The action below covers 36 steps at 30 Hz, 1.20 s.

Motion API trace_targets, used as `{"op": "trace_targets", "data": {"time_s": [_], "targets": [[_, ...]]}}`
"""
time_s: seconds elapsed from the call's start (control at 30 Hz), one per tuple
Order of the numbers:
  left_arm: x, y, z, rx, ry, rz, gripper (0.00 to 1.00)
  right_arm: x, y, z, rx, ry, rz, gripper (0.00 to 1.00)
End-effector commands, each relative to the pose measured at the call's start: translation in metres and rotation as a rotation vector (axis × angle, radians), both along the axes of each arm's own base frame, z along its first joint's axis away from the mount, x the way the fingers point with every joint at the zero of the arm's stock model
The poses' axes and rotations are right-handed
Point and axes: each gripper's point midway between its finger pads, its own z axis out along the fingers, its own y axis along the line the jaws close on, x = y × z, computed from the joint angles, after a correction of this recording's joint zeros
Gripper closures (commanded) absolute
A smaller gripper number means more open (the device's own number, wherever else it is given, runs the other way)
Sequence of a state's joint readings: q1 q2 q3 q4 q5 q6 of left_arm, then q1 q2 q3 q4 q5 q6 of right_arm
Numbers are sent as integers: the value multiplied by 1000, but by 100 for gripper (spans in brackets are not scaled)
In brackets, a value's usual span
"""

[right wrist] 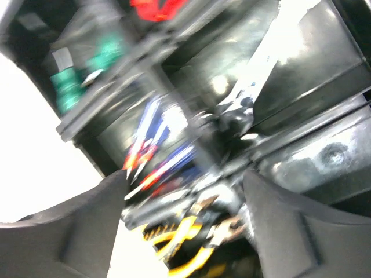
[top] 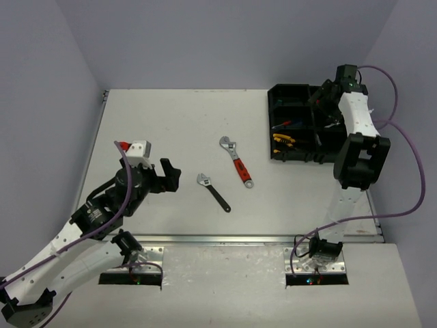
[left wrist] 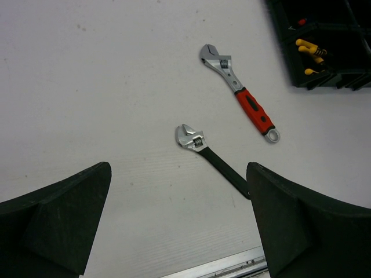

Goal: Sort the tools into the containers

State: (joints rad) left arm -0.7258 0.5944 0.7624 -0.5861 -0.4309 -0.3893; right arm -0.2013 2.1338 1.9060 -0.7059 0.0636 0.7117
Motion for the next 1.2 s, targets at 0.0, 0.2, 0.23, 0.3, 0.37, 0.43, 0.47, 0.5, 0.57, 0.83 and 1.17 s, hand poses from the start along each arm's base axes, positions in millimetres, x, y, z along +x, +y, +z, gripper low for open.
{"op": "trace_targets", "data": {"time_s": [0.0,0.2,0.23,0.3,0.37,0.43,0.47,0.5,0.57,0.83,1.17], "targets": [[9,2,6,2,-28,43,0,3,46,122,-135,-248,178,11],[18,38,-5,58,17,298,0,-45,184,140,-195,-275,586,1],[18,43,-6,67,27,326,0,-52,202,134,-190,-263,632,1],[18,55,-6,69,34,399,0,-72,230,104,-200,-194,723,1],[17,69,-4,70,30,474,0,-91,254,82,-255,-125,811,1],[14,79,-1,39,15,525,0,-113,288,54,-308,-56,914,1],[13,80,1,31,8,524,0,-120,298,44,-311,-35,944,1],[14,76,4,12,-2,497,0,-131,316,34,-305,-23,990,1],[14,68,7,-7,-19,436,0,-144,333,22,-309,-6,1033,1],[14,59,4,12,-11,368,0,-191,395,-37,-325,119,1208,2],[19,44,-5,42,16,293,0,-149,384,-60,-427,169,1286,10]]}}
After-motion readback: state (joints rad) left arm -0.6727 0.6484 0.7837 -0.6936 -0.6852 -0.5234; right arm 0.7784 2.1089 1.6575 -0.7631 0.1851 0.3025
